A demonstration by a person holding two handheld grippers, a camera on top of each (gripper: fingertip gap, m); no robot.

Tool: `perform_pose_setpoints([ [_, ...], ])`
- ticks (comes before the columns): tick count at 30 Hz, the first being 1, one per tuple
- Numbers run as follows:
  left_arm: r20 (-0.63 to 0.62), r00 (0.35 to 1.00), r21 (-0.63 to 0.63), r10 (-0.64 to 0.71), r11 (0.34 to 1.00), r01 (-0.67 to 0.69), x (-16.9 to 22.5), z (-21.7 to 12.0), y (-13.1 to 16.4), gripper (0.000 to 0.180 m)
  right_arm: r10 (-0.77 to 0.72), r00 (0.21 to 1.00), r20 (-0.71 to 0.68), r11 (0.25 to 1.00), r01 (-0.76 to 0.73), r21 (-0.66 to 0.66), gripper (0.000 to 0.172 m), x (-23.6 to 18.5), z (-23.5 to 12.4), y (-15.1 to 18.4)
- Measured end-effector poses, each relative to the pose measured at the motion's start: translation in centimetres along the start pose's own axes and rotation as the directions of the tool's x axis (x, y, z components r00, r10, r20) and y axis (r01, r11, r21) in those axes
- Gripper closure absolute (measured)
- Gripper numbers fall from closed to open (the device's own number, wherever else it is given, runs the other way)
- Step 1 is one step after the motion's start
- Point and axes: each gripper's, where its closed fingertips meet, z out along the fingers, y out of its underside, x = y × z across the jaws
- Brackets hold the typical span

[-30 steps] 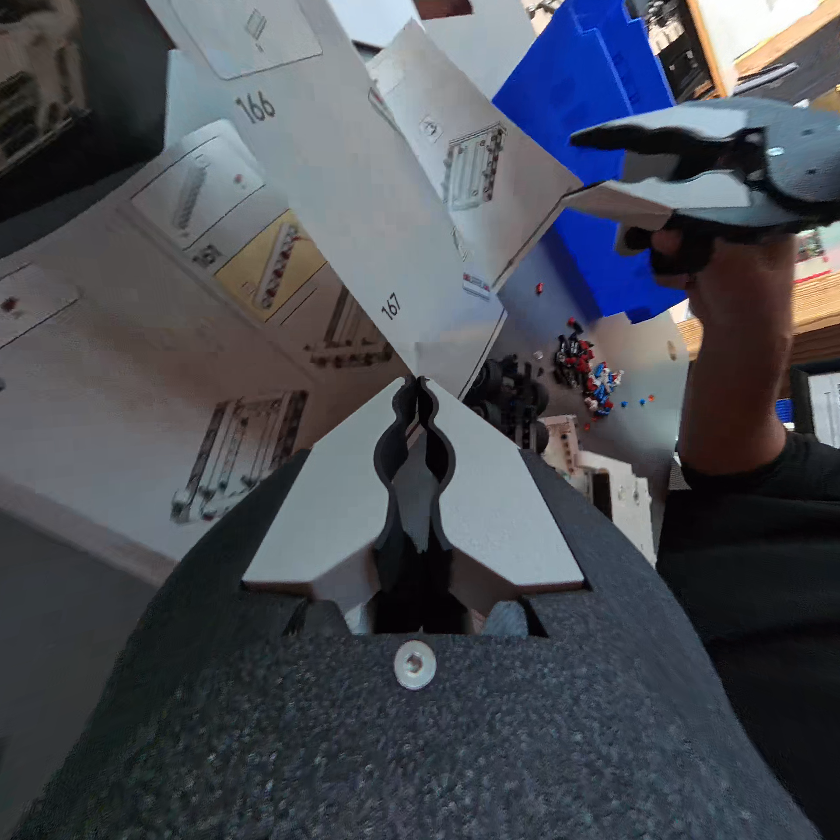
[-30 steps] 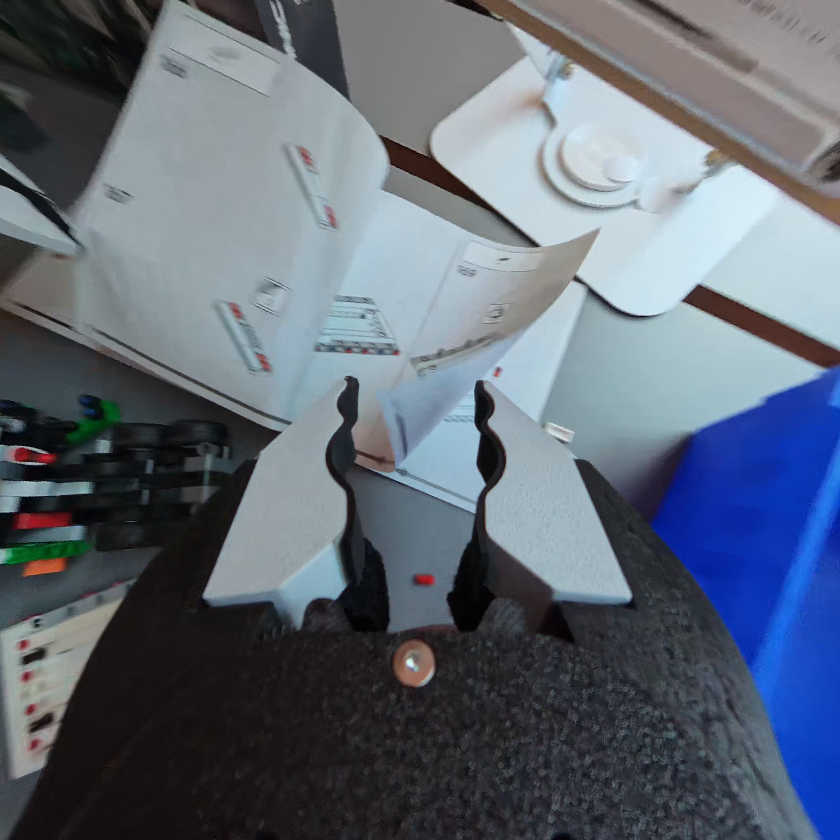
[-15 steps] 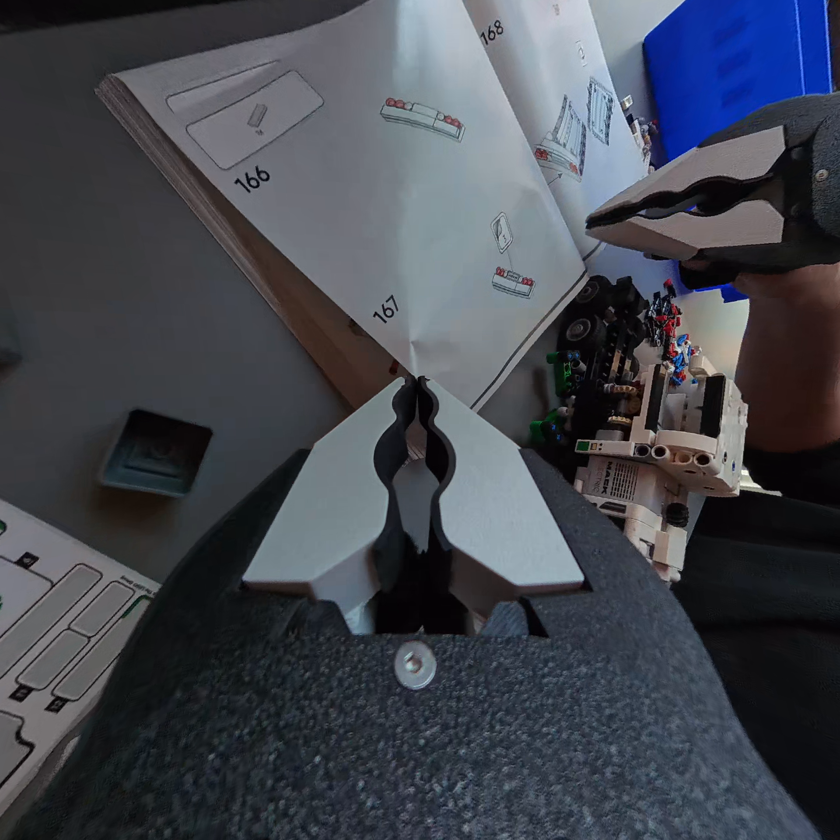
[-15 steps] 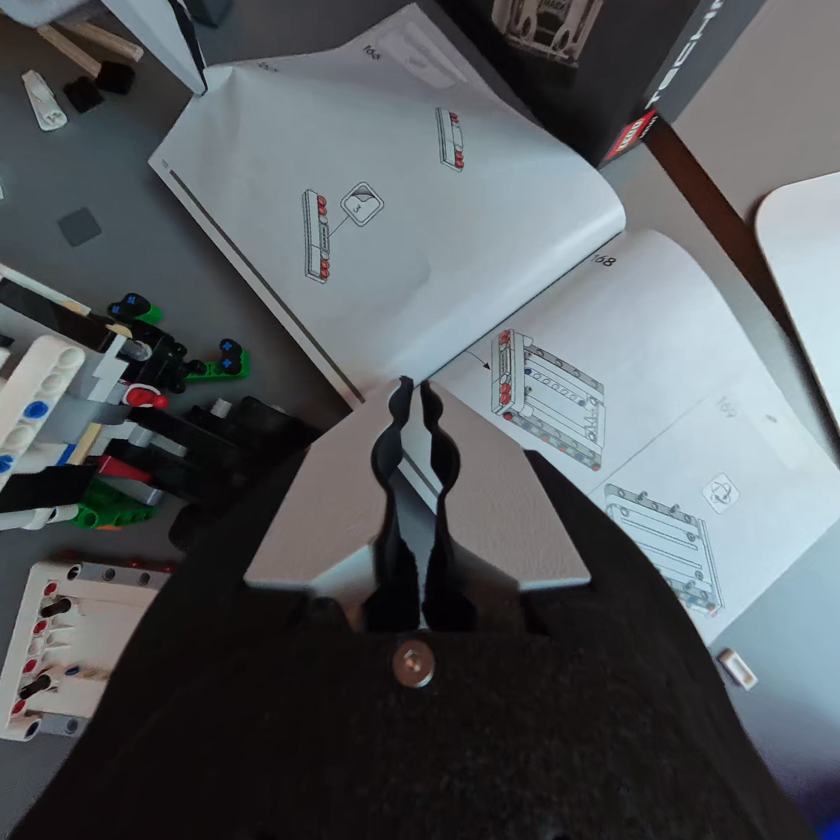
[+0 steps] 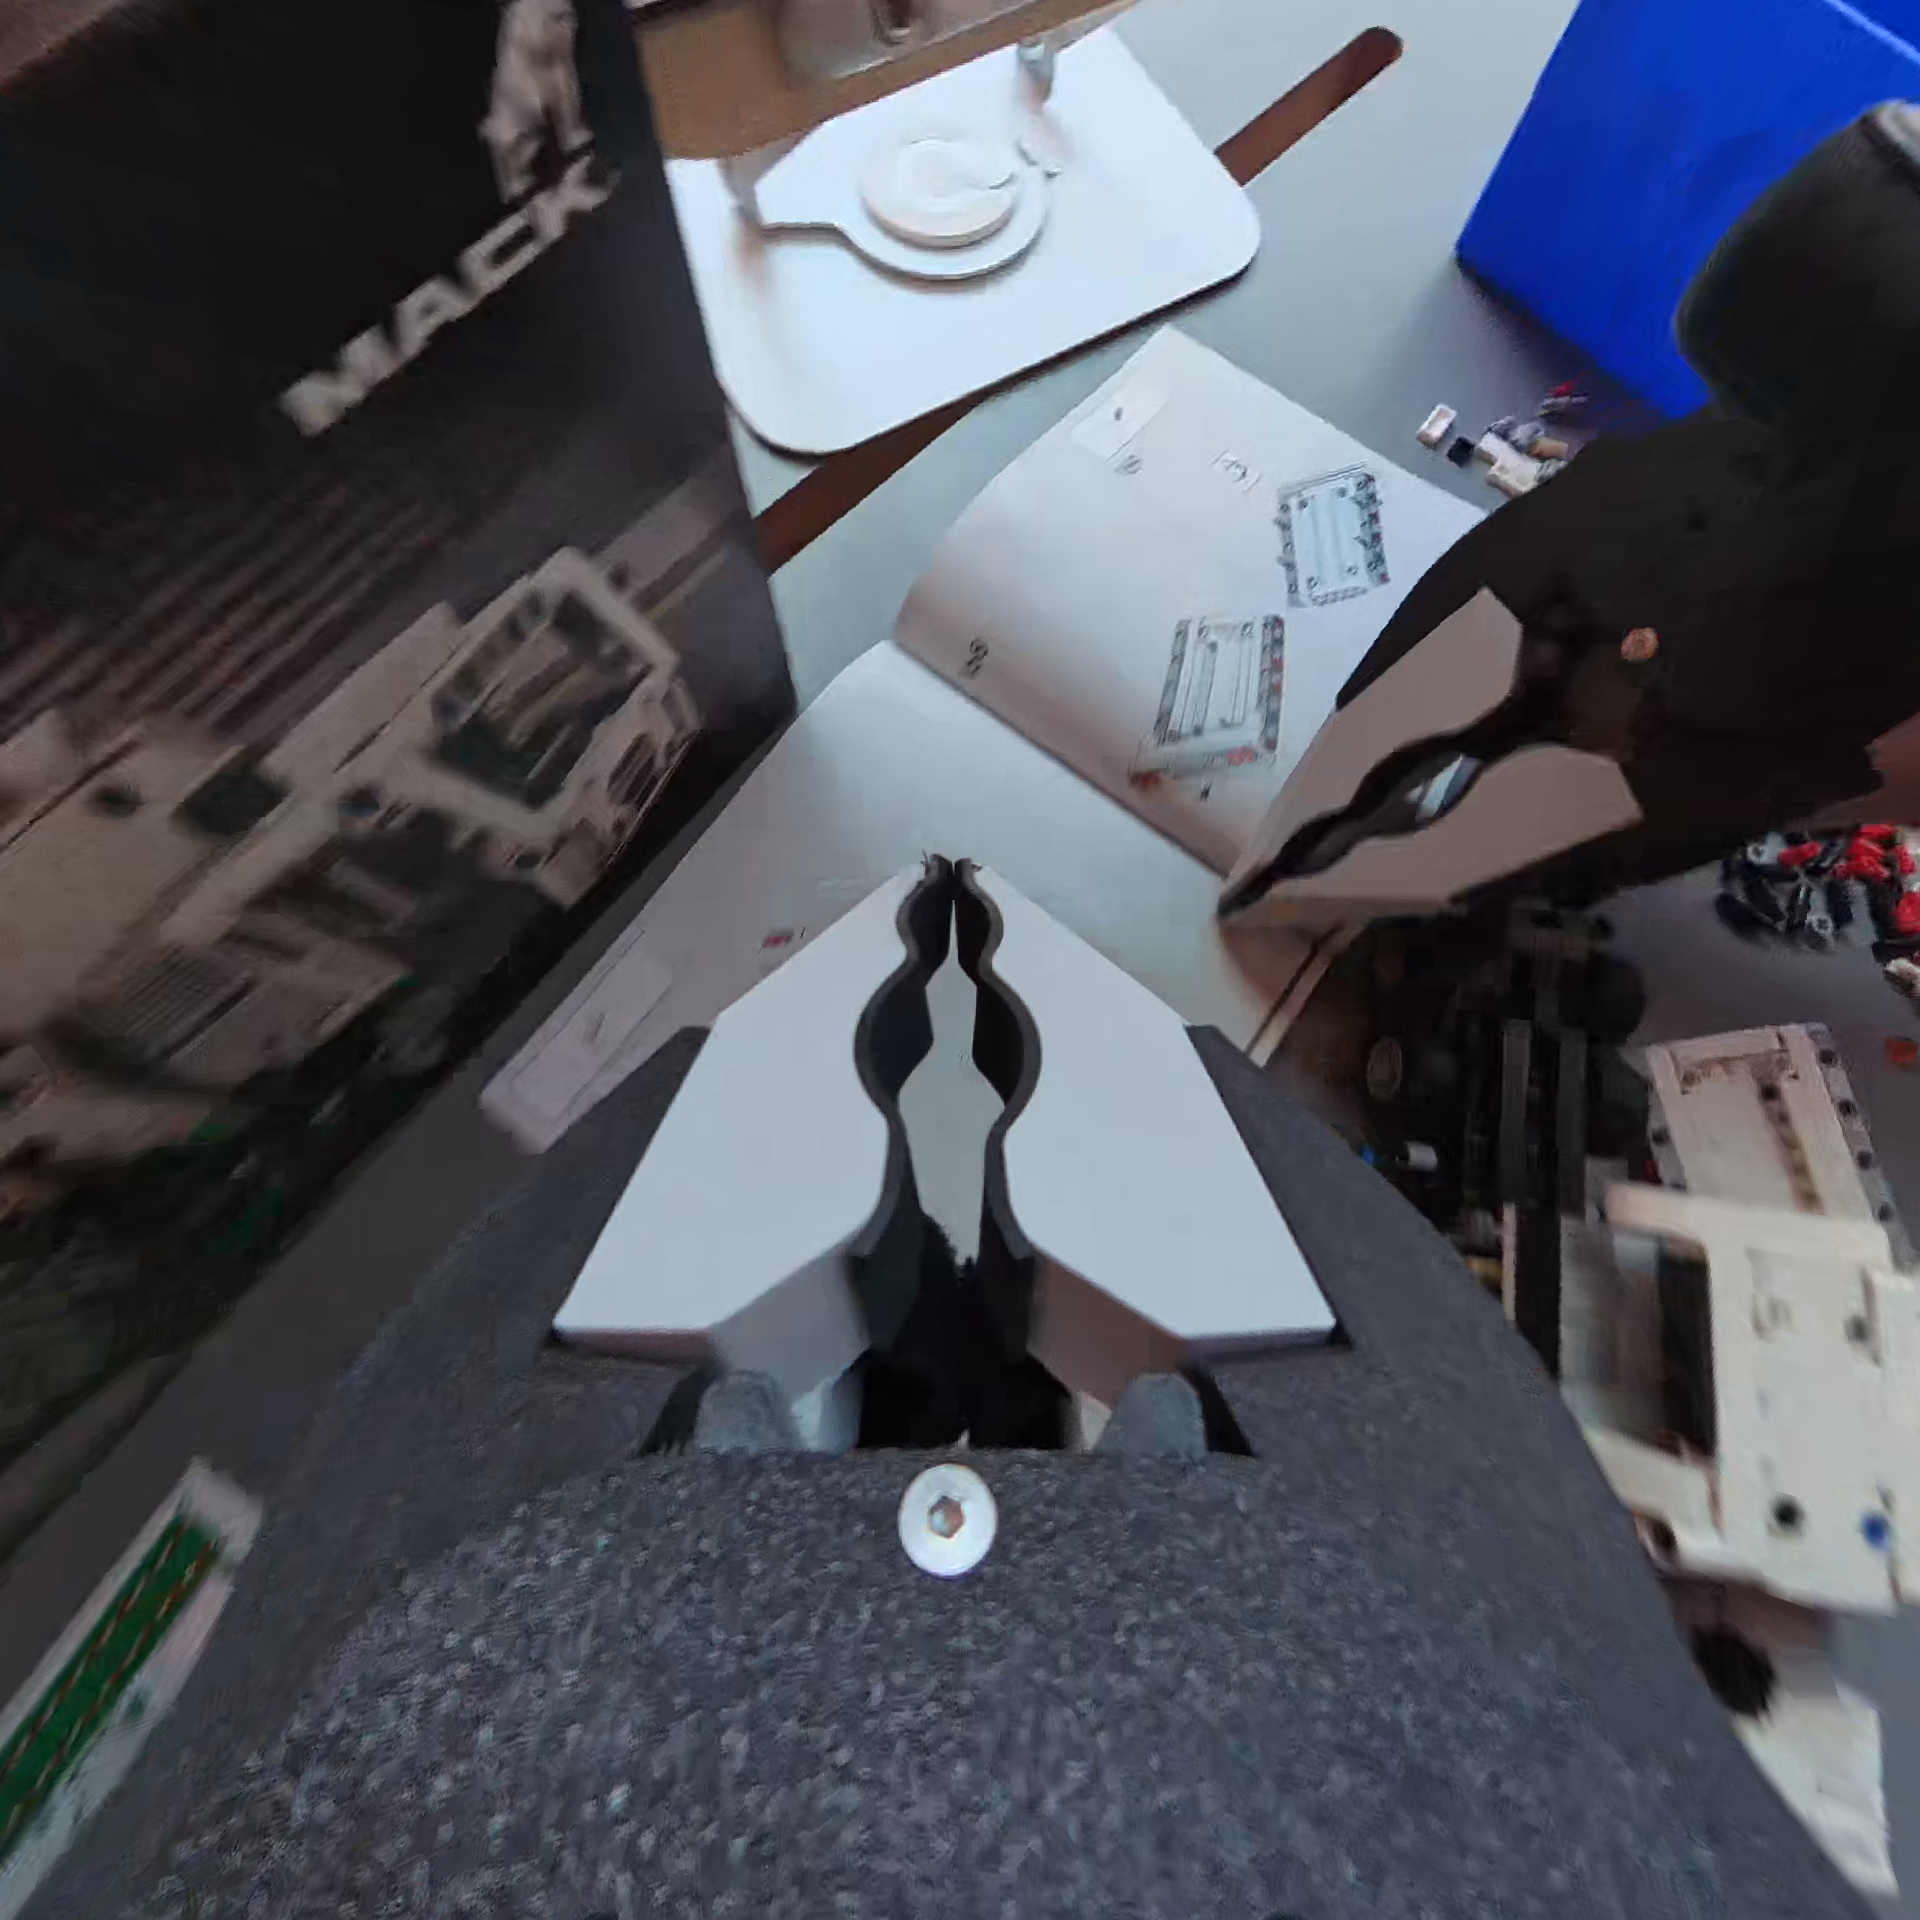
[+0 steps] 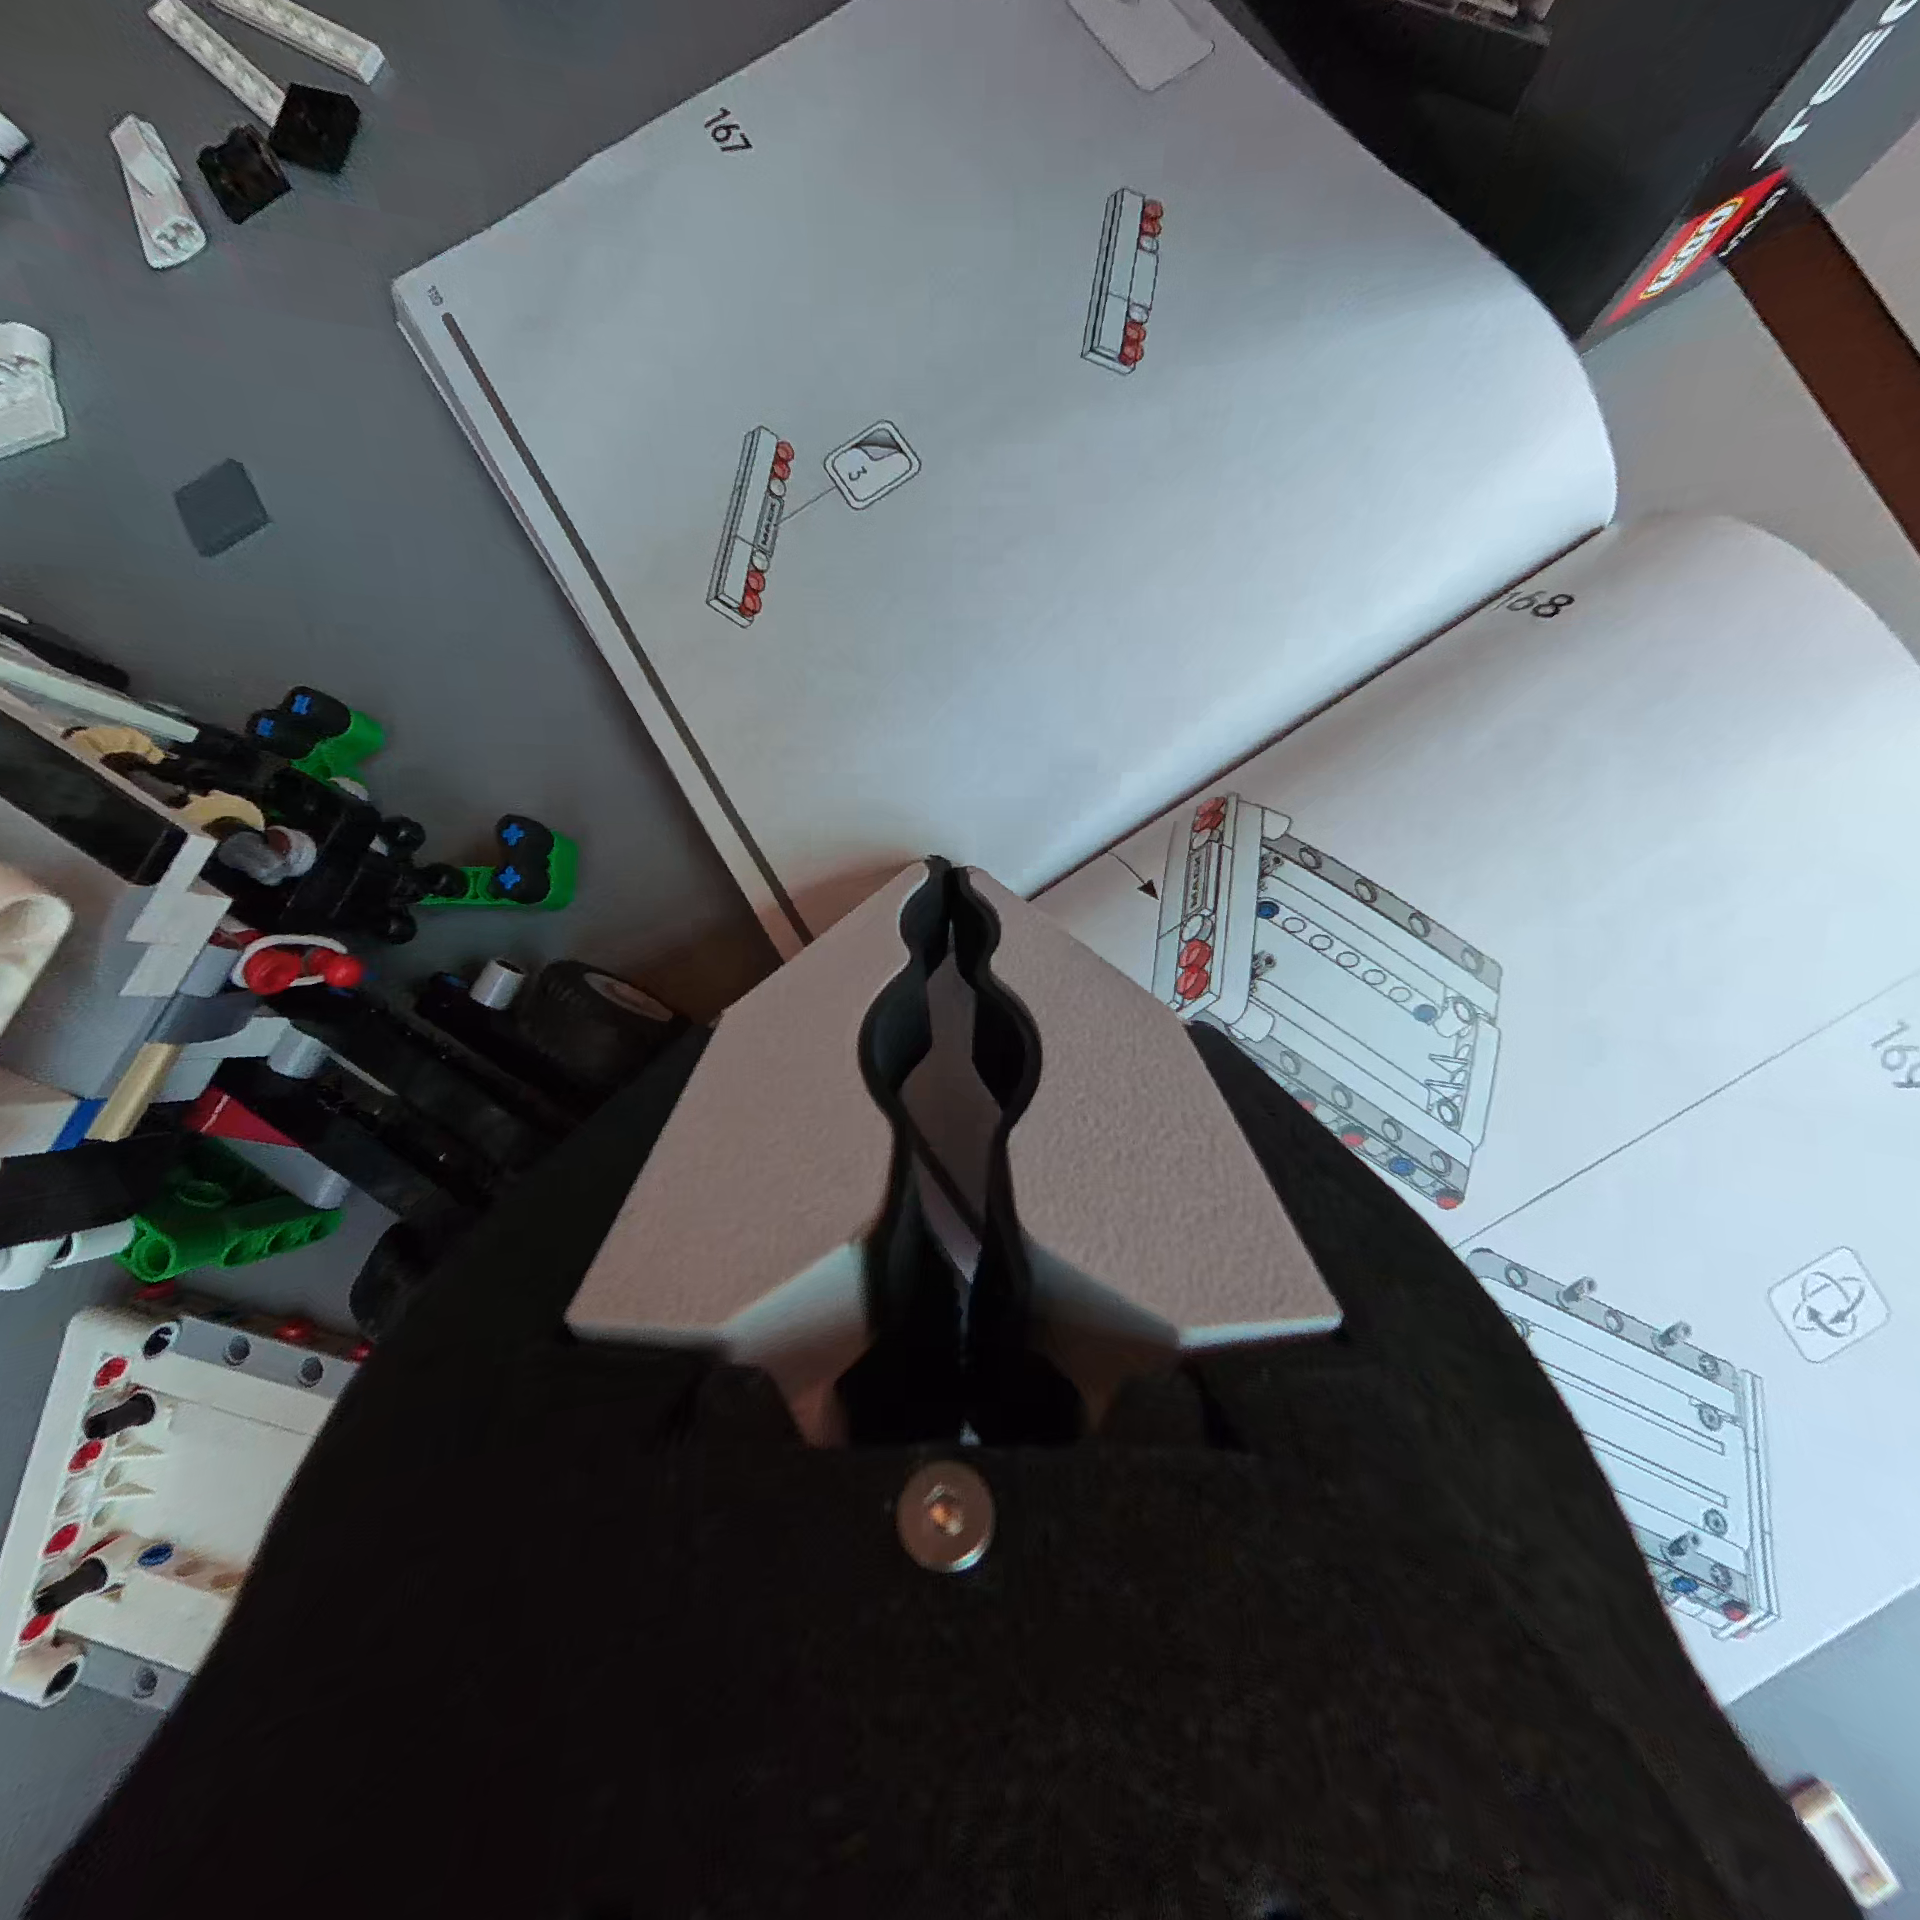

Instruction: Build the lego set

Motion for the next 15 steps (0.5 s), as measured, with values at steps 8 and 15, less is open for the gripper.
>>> perform_pose_setpoints([
  [8, -0.110, 0.994, -0.151, 0.026, 0.988, -0.042, 0.8, 12.7, 0.2, 0.180, 0.072, 0.993, 0.090, 0.996, -0.075, 0.040, 0.172, -0.1, 0.3, 0.1],
  [15, -0.077, 0.997, -0.160, 0.022, 0.986, -0.034, 0.4, 13.4, 1.5, 0.180, 0.058, 0.996, 0.069, 0.998, -0.058, 0.003, 0.172, -0.1, 0.6, 0.3],
])
